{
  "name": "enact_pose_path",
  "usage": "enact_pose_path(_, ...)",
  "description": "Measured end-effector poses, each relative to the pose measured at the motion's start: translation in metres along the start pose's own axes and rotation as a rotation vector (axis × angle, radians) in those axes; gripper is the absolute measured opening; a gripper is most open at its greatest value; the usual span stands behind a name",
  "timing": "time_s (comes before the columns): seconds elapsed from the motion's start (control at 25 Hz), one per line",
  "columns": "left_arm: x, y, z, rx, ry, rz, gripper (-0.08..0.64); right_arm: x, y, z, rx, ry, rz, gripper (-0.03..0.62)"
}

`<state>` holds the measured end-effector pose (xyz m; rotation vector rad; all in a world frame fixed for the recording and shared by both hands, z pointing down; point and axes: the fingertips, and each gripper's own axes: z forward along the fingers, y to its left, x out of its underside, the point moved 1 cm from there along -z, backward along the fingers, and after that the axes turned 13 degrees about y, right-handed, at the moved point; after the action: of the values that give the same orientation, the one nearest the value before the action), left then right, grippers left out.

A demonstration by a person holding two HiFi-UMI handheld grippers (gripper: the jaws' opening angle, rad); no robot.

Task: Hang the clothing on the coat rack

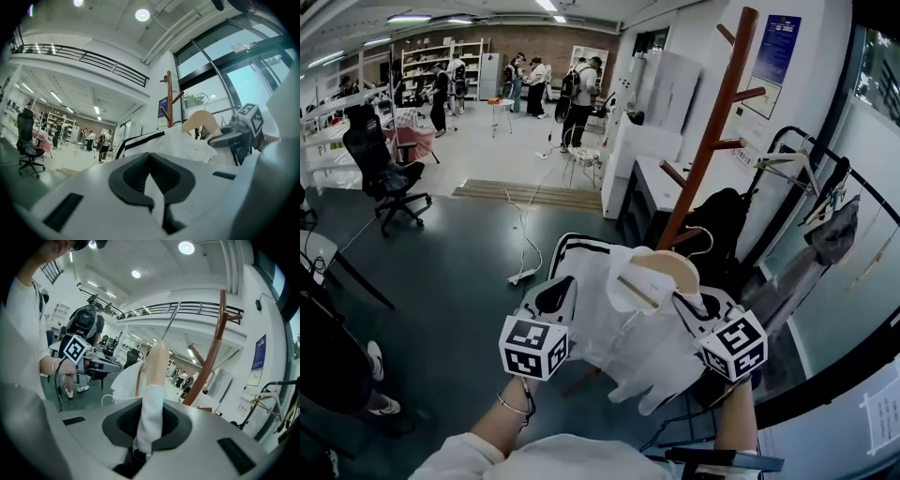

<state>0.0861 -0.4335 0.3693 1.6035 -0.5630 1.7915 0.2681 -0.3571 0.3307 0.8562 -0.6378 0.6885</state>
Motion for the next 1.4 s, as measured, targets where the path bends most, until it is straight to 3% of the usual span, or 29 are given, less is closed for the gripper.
enact_pose_path(0.28,-0.002,0.002,0.002,-0.031,0.0,-0.009,0.008,-0.007,-0.021,-0.006,-0.016,-0.019,-0.032,0.046)
enact_pose_path(0.68,-0.011,-0.011,0.015,-0.015,-0.014,-0.003,0.008,-0.021,-0.042,-0.011,-0.003,-0.032,-0.095,0.046)
enact_pose_path(1.4,-0.042,-0.034,0.037,-0.006,-0.044,0.067,0.008,-0.027,-0.096,-0.032,0.059,-0.075,-0.129,0.046)
